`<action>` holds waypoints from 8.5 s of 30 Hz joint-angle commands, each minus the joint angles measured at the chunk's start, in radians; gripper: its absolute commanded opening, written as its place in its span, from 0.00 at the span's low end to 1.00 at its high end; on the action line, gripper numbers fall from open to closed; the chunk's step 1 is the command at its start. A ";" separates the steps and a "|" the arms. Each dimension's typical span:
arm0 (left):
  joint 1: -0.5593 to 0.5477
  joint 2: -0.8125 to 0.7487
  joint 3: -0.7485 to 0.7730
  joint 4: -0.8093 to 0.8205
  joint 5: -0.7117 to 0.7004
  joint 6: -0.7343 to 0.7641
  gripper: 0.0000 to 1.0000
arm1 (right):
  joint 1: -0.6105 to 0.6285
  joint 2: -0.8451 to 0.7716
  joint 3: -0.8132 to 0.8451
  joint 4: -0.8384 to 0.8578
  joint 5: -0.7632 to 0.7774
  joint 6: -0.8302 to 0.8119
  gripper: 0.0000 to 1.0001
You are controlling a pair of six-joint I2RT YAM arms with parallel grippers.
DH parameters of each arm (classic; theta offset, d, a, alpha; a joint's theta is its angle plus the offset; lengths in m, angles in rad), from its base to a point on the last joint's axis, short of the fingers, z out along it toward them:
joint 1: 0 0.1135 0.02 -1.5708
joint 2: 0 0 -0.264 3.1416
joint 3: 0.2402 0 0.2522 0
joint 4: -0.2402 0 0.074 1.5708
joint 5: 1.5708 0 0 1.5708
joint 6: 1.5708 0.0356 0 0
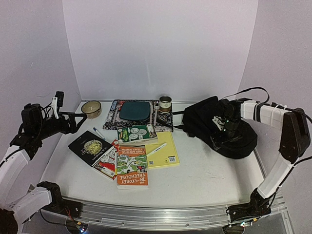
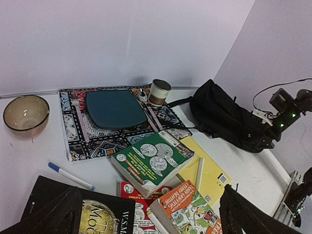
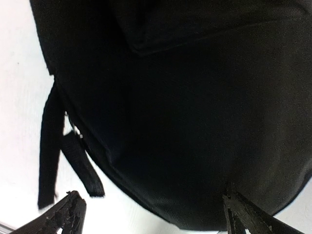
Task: Pack the student bag
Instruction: Grab the student bag from the center of the board, then pass from the right arm to the left, then put down the student bag at the center of the board, then grab the student bag from the center of the board, then pick up the lower front pocket of the student bag.
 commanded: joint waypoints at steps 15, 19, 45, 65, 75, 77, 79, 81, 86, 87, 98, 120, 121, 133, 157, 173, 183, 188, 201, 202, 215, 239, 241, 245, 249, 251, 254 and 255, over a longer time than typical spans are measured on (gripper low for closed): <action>-0.209 0.042 0.037 0.060 0.025 -0.255 0.96 | 0.002 0.069 -0.034 0.086 0.013 0.013 0.01; -0.324 0.088 0.031 0.094 -0.072 -0.309 0.94 | 0.012 -0.024 -0.024 0.050 -0.042 0.129 0.00; -1.041 0.702 0.313 0.336 -0.633 -0.404 0.91 | 0.355 -0.230 -0.050 0.307 -0.162 0.961 0.00; -1.134 1.119 0.581 0.447 -0.708 -0.450 0.76 | 0.467 -0.187 -0.041 0.459 -0.083 1.129 0.01; -1.144 1.195 0.628 0.477 -0.646 -0.465 0.64 | 0.479 -0.159 -0.018 0.480 -0.108 1.098 0.05; -1.144 1.197 0.619 0.477 -0.654 -0.465 0.49 | 0.479 -0.160 -0.012 0.479 -0.108 1.075 0.08; -1.144 1.191 0.609 0.477 -0.658 -0.463 0.33 | 0.479 -0.164 -0.009 0.479 -0.105 1.050 0.13; -1.144 1.173 0.591 0.477 -0.662 -0.458 0.17 | 0.479 -0.169 -0.001 0.477 -0.103 1.000 0.23; -1.140 1.108 0.529 0.475 -0.647 -0.432 0.00 | 0.473 -0.205 0.013 0.445 -0.108 0.829 0.53; -1.138 1.096 0.519 0.474 -0.629 -0.424 0.00 | 0.464 -0.215 0.015 0.427 -0.116 0.793 0.58; -1.110 0.978 0.402 0.458 -0.426 -0.409 0.00 | 0.162 -0.286 -0.095 0.257 -0.186 0.452 0.88; -1.054 0.983 0.432 0.171 -0.446 -0.315 0.00 | -0.134 -0.119 -0.303 0.452 -0.468 0.400 0.78; -1.053 0.987 0.434 0.164 -0.445 -0.314 0.00 | -0.134 -0.128 -0.305 0.454 -0.465 0.405 0.77; -1.052 0.989 0.437 0.137 -0.464 -0.310 0.00 | -0.135 -0.260 -0.285 0.450 -0.444 0.466 0.74; -1.047 1.018 0.440 0.137 -0.463 -0.306 0.00 | -0.151 -0.069 -0.414 0.665 -0.604 0.501 0.65; -1.036 1.043 0.452 0.112 -0.547 -0.286 0.00 | -0.155 -0.240 -0.439 0.699 -0.794 0.522 0.17; -1.035 1.073 0.485 0.082 -0.567 -0.262 0.00 | -0.155 -0.340 -0.455 0.704 -0.841 0.573 0.14; -1.035 1.070 0.495 0.077 -0.593 -0.248 0.02 | -0.154 -0.359 -0.458 0.719 -0.838 0.593 0.09; -1.035 0.976 0.575 -0.063 -0.773 -0.237 0.66 | -0.100 -0.454 -0.423 0.676 -0.754 0.639 0.00; -1.035 0.966 0.589 -0.072 -0.784 -0.232 0.68 | -0.092 -0.468 -0.406 0.646 -0.728 0.628 0.00; -1.068 1.073 0.879 -0.074 -0.616 -0.155 0.78 | 0.119 -0.508 -0.272 0.483 -0.479 0.609 0.00; -1.102 1.359 1.185 0.024 -0.255 -0.048 0.52 | 0.210 -0.517 -0.191 0.446 -0.441 0.631 0.00; -1.102 1.369 1.198 0.031 -0.236 -0.049 0.50 | 0.211 -0.516 -0.191 0.447 -0.443 0.631 0.00; -1.102 1.382 1.219 0.037 -0.233 -0.046 0.44 | 0.212 -0.513 -0.189 0.446 -0.449 0.630 0.00; -1.102 1.389 1.227 0.040 -0.249 -0.045 0.36 | 0.214 -0.512 -0.186 0.448 -0.450 0.630 0.00; -1.102 1.390 1.226 0.041 -0.256 -0.047 0.30 | 0.215 -0.513 -0.187 0.448 -0.449 0.630 0.00; -1.102 1.387 1.213 0.041 -0.259 -0.052 0.19 | 0.215 -0.516 -0.190 0.448 -0.446 0.630 0.00; -1.102 1.385 1.208 0.041 -0.260 -0.054 0.17 | 0.215 -0.517 -0.191 0.448 -0.444 0.629 0.00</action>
